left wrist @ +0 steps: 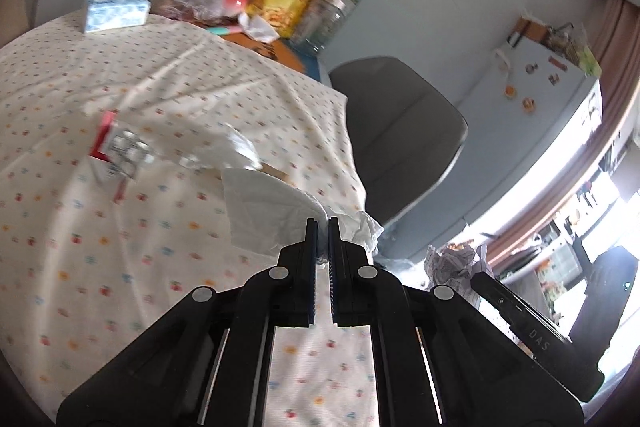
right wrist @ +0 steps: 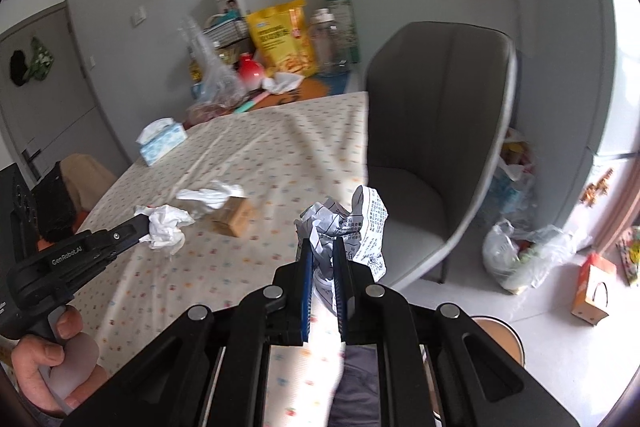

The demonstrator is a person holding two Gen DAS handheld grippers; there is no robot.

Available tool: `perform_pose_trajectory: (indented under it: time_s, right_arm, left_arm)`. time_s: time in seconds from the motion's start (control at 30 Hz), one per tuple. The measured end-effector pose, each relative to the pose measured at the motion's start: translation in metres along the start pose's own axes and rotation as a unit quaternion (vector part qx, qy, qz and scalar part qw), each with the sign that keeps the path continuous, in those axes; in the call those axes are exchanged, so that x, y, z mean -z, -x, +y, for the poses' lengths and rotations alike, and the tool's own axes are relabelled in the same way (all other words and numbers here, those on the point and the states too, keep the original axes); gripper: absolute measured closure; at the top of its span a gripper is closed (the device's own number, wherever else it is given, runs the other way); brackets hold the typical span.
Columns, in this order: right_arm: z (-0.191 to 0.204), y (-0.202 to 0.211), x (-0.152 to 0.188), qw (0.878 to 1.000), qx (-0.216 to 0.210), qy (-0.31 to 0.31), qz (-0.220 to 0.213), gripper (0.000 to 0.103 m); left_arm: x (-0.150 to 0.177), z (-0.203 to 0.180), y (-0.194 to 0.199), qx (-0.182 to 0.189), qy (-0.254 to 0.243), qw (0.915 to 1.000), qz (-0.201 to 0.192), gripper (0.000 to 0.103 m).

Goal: Collect trash
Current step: 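Carry the tissue and crumpled paper over the bin with both grippers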

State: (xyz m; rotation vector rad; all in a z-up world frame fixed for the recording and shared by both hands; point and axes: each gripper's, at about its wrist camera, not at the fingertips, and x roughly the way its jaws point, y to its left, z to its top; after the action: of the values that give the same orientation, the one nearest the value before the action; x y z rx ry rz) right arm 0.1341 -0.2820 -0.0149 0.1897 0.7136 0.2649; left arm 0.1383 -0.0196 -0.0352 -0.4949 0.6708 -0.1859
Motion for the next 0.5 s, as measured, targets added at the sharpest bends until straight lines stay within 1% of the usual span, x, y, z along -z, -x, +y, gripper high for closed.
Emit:
perform_pose_trajectory:
  time_s: [0.2,0.5]
  right_arm:
    - [-0.034,0.006,0.008,0.999,0.023,-0.023,0.001,0.092]
    - [-0.087,0.006,0.026,0.997,0.047,-0.063,0.011,0.092]
  left_arm:
    - [0.012,-0.031,-0.023,0.01,-0.025,0.9993,0.026,0.097]
    - [0.027,-0.073,-0.052,0.013,-0.064,0.9964,0.054,0.097]
